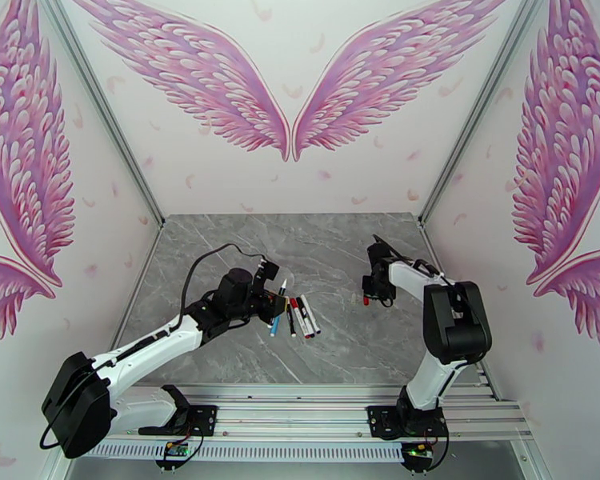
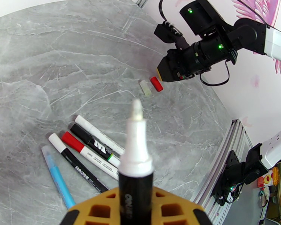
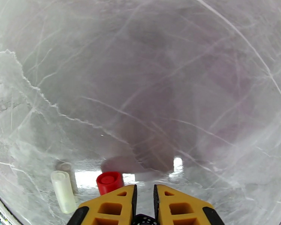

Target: Open the pen caps

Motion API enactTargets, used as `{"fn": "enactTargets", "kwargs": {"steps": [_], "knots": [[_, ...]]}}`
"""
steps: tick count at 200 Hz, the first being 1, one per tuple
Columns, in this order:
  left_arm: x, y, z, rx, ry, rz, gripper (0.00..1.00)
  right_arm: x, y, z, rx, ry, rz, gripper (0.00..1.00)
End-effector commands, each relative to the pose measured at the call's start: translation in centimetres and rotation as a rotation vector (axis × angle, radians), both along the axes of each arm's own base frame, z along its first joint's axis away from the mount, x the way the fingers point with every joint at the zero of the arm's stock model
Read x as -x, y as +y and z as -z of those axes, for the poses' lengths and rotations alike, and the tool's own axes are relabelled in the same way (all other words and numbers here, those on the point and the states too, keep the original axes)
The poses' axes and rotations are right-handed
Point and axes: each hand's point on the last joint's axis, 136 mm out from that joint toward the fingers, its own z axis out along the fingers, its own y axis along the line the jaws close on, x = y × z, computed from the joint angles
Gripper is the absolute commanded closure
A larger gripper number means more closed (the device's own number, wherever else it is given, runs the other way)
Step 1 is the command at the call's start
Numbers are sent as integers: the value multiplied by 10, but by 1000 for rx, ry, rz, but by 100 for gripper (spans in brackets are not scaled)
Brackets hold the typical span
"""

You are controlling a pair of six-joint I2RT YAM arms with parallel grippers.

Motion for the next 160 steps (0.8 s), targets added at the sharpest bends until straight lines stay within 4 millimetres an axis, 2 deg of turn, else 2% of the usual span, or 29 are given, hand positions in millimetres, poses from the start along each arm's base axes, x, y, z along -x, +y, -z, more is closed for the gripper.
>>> {"fn": "enactTargets", "kwargs": {"steps": [1,29,74,160], "knots": [[1,6,-4,6,-14,-15,100,6,-8,-6,15,-16,38,81],[1,5,-4,6,-14,-14,100,13,-2,2,-15,10,14,80],[3,6,-4,5,-13,-14,100,8,6,10,-56,9,-21,80],[4,9,-1,10,-5,-24,100,2,29,9,-155,1,-74,80]]}}
